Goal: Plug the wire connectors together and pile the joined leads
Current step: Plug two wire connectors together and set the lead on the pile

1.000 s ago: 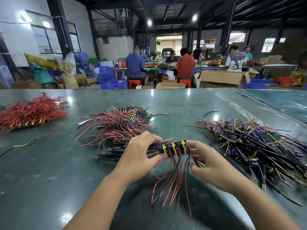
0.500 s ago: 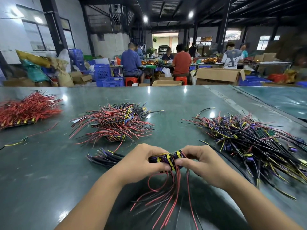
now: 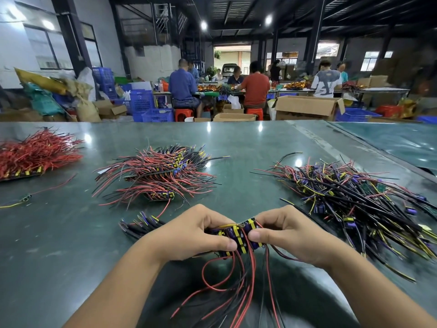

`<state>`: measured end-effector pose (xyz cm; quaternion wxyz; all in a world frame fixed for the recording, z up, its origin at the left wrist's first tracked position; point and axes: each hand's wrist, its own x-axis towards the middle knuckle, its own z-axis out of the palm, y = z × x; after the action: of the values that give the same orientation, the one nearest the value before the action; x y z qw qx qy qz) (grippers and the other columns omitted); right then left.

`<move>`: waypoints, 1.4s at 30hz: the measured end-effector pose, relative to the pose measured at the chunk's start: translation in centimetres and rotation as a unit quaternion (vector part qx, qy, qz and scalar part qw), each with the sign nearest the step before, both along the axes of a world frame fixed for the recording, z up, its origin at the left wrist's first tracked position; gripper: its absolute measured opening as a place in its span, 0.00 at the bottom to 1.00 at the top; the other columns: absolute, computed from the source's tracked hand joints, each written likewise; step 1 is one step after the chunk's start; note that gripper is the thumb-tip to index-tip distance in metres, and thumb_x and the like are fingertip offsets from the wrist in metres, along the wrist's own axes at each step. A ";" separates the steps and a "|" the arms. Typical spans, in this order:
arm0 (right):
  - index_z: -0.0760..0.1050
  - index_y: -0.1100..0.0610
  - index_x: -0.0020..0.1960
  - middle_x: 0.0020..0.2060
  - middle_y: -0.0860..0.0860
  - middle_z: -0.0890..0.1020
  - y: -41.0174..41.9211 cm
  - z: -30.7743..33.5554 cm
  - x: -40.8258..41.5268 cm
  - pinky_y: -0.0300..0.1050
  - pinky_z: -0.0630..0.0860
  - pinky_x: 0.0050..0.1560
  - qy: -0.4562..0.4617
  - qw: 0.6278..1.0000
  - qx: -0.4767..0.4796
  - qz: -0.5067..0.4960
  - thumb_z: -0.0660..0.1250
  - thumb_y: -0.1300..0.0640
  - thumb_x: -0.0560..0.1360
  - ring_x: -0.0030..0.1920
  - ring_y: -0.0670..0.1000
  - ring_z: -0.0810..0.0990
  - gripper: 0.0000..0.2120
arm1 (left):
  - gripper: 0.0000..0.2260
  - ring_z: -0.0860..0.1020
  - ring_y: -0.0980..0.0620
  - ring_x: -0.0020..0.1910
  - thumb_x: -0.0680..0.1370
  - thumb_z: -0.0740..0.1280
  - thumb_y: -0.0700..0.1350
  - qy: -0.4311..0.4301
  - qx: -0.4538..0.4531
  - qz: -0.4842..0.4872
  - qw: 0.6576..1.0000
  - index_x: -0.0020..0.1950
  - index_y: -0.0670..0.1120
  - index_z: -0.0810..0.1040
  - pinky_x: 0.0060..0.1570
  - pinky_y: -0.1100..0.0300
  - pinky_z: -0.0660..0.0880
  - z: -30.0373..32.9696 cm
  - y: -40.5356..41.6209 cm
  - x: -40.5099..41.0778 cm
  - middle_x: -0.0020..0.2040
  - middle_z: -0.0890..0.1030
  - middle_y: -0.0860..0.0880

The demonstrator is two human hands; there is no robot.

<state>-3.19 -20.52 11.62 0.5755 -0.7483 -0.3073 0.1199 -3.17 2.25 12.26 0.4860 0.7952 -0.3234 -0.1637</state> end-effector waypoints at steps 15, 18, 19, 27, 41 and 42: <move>0.82 0.58 0.44 0.36 0.46 0.81 0.5 0.3 -0.2 0.35 0.72 0.45 0.019 1.000 0.002 0.008 0.68 0.58 0.71 0.39 0.43 0.75 0.05 | 0.07 0.71 0.63 0.33 0.74 0.71 0.39 0.021 -0.008 0.000 1.000 0.49 0.49 0.84 0.35 0.72 0.67 0.3 0.3 -0.1 0.36 0.79 0.58; 0.81 0.56 0.44 0.36 0.45 0.82 0.8 0.2 -0.1 0.34 0.72 0.45 -0.003 0.999 0.003 -0.034 0.68 0.61 0.74 0.39 0.42 0.76 0.04 | 0.06 0.74 0.60 0.37 0.73 0.72 0.43 -0.017 0.005 0.040 0.999 0.48 0.52 0.84 0.40 0.66 0.69 0.1 0.4 0.2 0.38 0.81 0.55; 0.81 0.57 0.45 0.36 0.45 0.81 0.8 0.2 -0.1 0.34 0.72 0.46 -0.008 0.999 0.003 -0.039 0.67 0.62 0.74 0.40 0.43 0.76 0.04 | 0.06 0.74 0.60 0.37 0.73 0.72 0.44 -0.022 0.005 0.042 0.999 0.47 0.54 0.84 0.40 0.65 0.70 0.1 0.4 0.2 0.38 0.81 0.55; 0.82 0.54 0.43 0.38 0.47 0.81 0.3 0.2 -0.1 0.35 0.72 0.48 0.053 0.996 0.035 0.059 0.65 0.59 0.76 0.41 0.45 0.77 0.07 | 0.09 0.76 0.57 0.44 0.75 0.70 0.40 0.034 -0.009 -0.018 0.999 0.54 0.46 0.83 0.47 0.64 0.73 1.0 0.8 -0.2 0.47 0.84 0.48; 0.80 0.61 0.50 0.40 0.50 0.81 2.0 -1.0 0.5 0.38 0.74 0.47 -0.082 0.992 0.019 -0.096 0.63 0.63 0.78 0.41 0.44 0.77 0.07 | 0.14 0.80 0.56 0.52 0.74 0.72 0.37 -0.089 0.001 0.128 0.988 0.55 0.54 0.81 0.51 0.65 0.75 0.9 0.1 0.0 0.50 0.84 0.52; 0.80 0.61 0.50 0.41 0.50 0.82 2.1 -0.9 0.4 0.37 0.74 0.47 -0.075 0.993 0.029 -0.091 0.62 0.63 0.78 0.42 0.43 0.78 0.08 | 0.17 0.78 0.56 0.56 0.72 0.73 0.40 -0.128 0.010 0.165 0.978 0.55 0.58 0.79 0.54 0.67 0.73 0.7 0.3 0.1 0.52 0.82 0.56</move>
<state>-2.76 -18.46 10.72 0.5809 -0.7628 -0.2840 0.0012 -3.09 2.52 12.98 0.4528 0.8569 -0.2456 0.0189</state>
